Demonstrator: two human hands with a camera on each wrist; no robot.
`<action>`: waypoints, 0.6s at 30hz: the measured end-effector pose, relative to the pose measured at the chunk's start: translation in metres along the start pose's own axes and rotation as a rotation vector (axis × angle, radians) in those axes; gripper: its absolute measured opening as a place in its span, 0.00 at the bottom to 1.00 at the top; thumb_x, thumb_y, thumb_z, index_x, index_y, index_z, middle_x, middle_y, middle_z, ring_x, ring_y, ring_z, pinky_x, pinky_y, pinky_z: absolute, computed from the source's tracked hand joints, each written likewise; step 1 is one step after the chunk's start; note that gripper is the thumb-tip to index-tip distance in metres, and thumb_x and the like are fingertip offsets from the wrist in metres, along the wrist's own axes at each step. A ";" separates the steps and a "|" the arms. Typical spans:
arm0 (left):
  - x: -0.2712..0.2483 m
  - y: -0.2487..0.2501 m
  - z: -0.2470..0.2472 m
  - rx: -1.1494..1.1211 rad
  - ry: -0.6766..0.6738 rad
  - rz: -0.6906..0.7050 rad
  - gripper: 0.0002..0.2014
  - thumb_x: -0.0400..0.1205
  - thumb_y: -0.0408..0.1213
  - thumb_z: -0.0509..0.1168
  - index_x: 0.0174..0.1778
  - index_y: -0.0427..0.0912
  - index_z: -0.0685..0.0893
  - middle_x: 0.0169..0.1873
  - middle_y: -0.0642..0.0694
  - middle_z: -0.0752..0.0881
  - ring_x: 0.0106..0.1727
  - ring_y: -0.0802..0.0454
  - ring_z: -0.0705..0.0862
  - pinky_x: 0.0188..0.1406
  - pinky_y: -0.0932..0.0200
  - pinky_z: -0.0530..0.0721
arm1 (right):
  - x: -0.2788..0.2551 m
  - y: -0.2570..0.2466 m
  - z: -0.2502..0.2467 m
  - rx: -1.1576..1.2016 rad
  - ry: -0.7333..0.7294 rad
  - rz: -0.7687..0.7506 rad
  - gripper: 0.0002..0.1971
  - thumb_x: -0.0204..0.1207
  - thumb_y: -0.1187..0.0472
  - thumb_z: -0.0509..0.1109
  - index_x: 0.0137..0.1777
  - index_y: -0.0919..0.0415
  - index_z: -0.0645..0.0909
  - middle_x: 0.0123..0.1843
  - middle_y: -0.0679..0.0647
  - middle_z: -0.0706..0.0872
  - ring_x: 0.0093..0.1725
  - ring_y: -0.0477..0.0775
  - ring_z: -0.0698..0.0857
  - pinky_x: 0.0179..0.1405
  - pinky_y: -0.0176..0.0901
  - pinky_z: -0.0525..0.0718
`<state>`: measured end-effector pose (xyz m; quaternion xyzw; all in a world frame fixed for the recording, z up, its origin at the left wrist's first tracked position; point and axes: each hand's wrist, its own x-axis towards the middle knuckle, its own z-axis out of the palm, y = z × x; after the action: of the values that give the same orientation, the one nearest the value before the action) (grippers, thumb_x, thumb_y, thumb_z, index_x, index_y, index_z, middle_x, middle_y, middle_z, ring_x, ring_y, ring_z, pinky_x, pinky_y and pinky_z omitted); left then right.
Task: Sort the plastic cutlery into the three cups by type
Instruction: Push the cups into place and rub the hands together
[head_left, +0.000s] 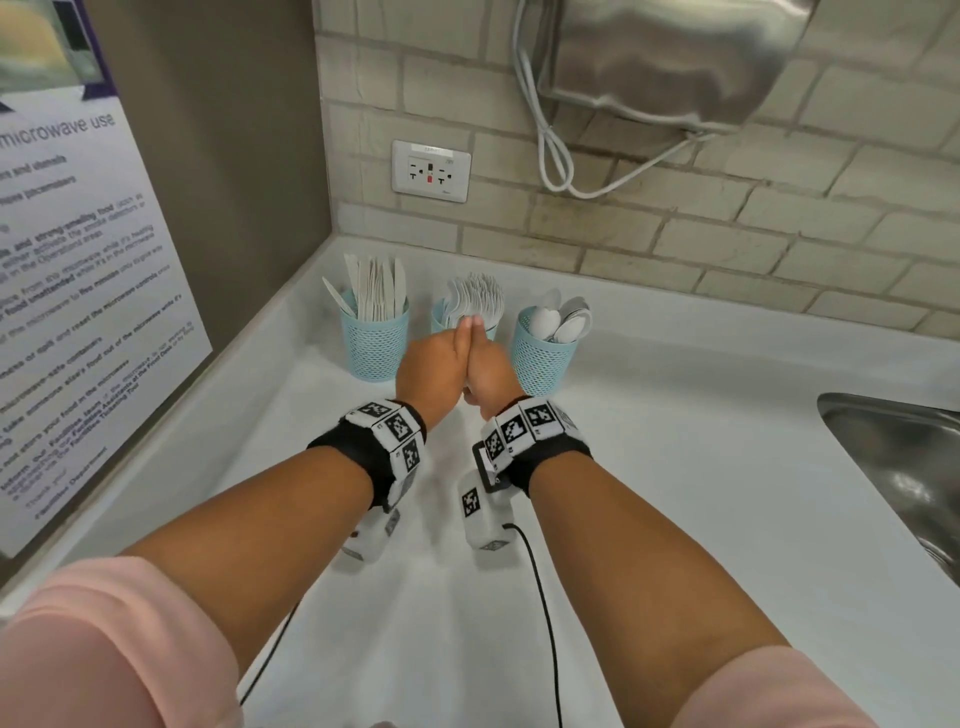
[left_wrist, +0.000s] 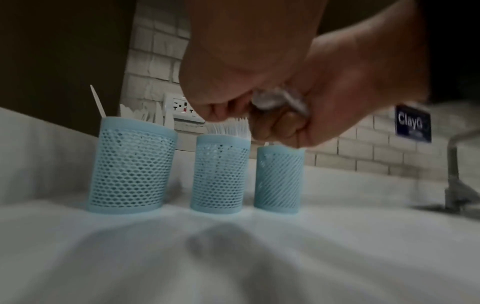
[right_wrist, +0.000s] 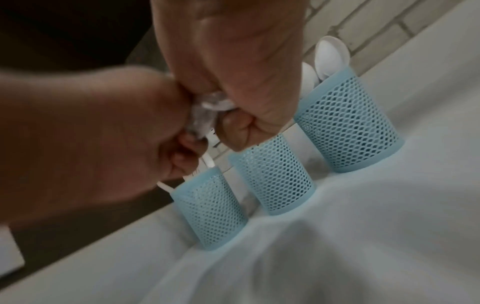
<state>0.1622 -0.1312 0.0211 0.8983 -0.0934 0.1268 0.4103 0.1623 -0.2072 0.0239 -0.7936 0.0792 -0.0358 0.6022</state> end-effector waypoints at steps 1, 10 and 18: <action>0.001 0.004 0.002 -0.111 -0.051 -0.110 0.29 0.89 0.48 0.44 0.31 0.36 0.79 0.24 0.46 0.76 0.27 0.53 0.73 0.29 0.57 0.64 | -0.001 0.000 0.001 -0.018 0.046 -0.045 0.25 0.87 0.48 0.47 0.30 0.54 0.72 0.31 0.53 0.77 0.31 0.49 0.76 0.33 0.45 0.72; 0.005 0.012 0.015 -0.706 -0.144 -0.606 0.29 0.85 0.58 0.44 0.73 0.41 0.69 0.69 0.38 0.77 0.69 0.42 0.77 0.71 0.44 0.74 | 0.000 -0.009 0.002 0.132 -0.014 -0.002 0.14 0.86 0.60 0.52 0.42 0.62 0.74 0.37 0.53 0.79 0.37 0.49 0.80 0.36 0.36 0.82; -0.009 0.005 0.008 -0.072 0.243 -0.218 0.22 0.87 0.52 0.48 0.71 0.42 0.69 0.68 0.42 0.69 0.70 0.44 0.68 0.67 0.48 0.64 | -0.001 -0.005 0.007 0.214 -0.019 0.096 0.10 0.79 0.55 0.66 0.44 0.61 0.84 0.43 0.63 0.89 0.46 0.64 0.86 0.54 0.54 0.83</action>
<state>0.1533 -0.1395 0.0168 0.8657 0.0507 0.1858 0.4620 0.1632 -0.1996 0.0270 -0.7206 0.1069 -0.0076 0.6850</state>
